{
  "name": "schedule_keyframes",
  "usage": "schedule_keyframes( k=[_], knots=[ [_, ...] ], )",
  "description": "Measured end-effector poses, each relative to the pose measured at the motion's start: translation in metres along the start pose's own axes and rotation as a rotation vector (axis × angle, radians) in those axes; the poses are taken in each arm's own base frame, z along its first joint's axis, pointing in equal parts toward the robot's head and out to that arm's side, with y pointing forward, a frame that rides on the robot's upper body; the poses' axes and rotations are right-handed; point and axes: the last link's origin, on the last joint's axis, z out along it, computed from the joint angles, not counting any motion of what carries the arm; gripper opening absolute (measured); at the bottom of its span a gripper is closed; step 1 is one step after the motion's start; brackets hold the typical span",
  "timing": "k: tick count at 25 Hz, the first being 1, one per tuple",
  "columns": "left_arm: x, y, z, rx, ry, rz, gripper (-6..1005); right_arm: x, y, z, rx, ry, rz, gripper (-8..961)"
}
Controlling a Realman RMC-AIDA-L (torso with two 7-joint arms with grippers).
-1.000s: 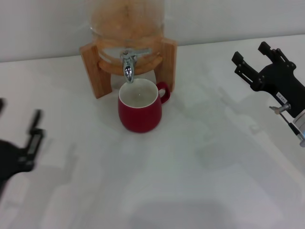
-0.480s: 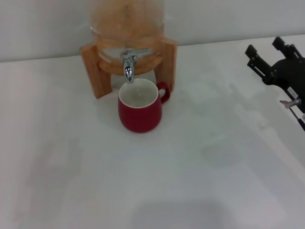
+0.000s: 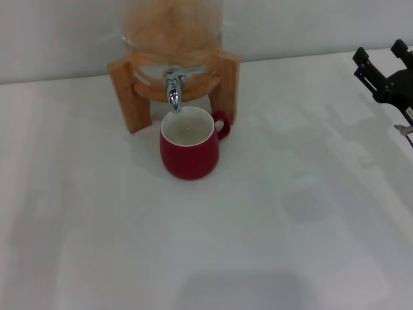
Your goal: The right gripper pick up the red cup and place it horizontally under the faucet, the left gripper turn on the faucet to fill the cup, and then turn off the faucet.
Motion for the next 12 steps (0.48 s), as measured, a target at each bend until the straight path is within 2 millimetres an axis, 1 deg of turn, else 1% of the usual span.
schedule_keyframes(
  k=[7,12],
  knots=[
    [-0.002,-0.013,-0.001,0.065,-0.014,-0.039,619,0.001,-0.004,-0.003,0.014,0.007,-0.022,820],
    [-0.006,-0.016,0.000,0.077,-0.042,-0.053,743,-0.002,-0.005,-0.008,0.011,-0.018,-0.022,847]
  ],
)
